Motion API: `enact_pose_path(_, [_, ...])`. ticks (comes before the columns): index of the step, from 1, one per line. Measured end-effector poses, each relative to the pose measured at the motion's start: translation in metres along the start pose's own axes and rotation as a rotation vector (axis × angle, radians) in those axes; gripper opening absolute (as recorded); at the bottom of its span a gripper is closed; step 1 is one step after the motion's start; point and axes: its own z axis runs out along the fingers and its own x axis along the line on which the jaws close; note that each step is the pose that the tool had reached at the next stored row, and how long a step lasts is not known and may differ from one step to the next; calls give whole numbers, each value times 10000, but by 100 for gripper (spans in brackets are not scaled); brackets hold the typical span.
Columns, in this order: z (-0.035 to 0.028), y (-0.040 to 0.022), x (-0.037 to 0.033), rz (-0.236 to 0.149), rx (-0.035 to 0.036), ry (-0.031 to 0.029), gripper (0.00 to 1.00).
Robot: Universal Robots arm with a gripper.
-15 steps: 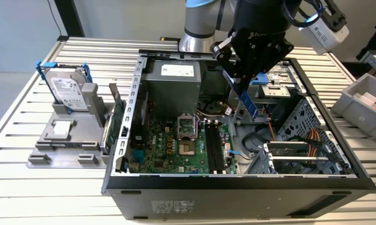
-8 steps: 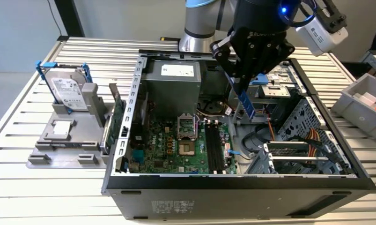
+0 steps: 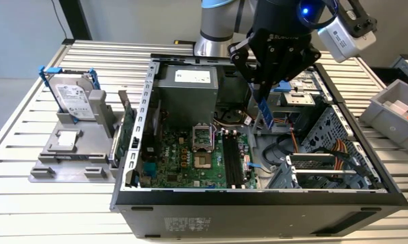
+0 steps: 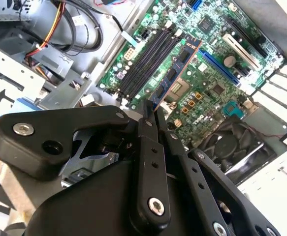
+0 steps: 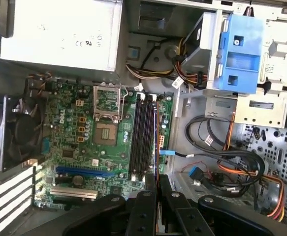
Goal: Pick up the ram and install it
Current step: 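Insert the ram into the slot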
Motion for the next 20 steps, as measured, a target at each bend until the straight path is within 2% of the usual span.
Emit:
enact_pose_path(6, [0,0,-1,378,11,6,0])
enact_pose_path(9, [0,0,-1,382,11,7,0])
enact_pose_path(10, [0,0,-6,382,11,39,0])
enact_pose_path(13, [3,-4,-49,377,5,199,0])
enact_pose_path(14, [5,-6,-65,378,-8,220,0])
enact_pose_path(16, [9,-8,-88,379,-95,220,0])
enact_pose_path(20, [33,-11,-140,379,-107,260,0])
